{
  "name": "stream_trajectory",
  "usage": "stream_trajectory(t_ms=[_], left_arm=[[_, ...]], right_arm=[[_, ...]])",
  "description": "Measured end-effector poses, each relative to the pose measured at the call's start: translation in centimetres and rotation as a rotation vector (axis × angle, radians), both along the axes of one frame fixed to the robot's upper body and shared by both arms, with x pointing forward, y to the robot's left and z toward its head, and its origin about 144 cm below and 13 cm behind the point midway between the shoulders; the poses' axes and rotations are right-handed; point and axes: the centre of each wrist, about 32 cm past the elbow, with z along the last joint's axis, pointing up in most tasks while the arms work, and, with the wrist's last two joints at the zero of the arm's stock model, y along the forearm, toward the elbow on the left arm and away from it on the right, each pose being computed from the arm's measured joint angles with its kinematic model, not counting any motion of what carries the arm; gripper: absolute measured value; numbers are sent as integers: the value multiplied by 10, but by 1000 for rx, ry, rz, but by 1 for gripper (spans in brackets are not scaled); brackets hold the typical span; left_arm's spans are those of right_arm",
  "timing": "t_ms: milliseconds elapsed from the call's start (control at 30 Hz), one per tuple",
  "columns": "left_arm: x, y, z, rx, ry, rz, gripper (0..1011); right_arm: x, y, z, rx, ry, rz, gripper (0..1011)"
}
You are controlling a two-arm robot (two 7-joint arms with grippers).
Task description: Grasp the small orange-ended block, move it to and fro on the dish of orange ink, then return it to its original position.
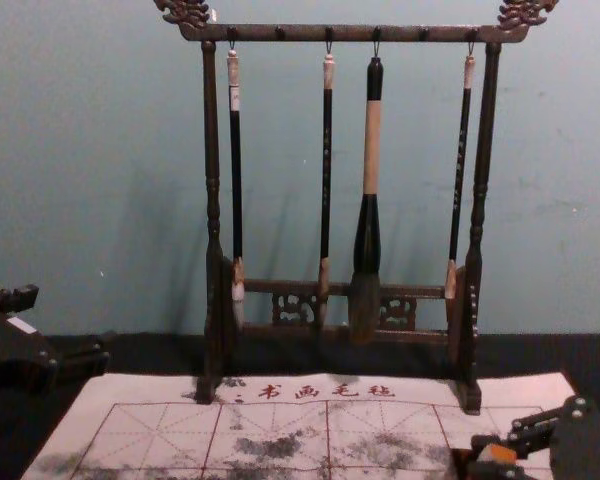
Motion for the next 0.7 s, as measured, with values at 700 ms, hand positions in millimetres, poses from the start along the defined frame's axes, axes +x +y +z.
stream_trajectory(t_ms=[700], left_arm=[[0, 0, 0, 0, 0, 0, 1001]], right_arm=[[3, 0, 12, 44, 17, -4, 136]])
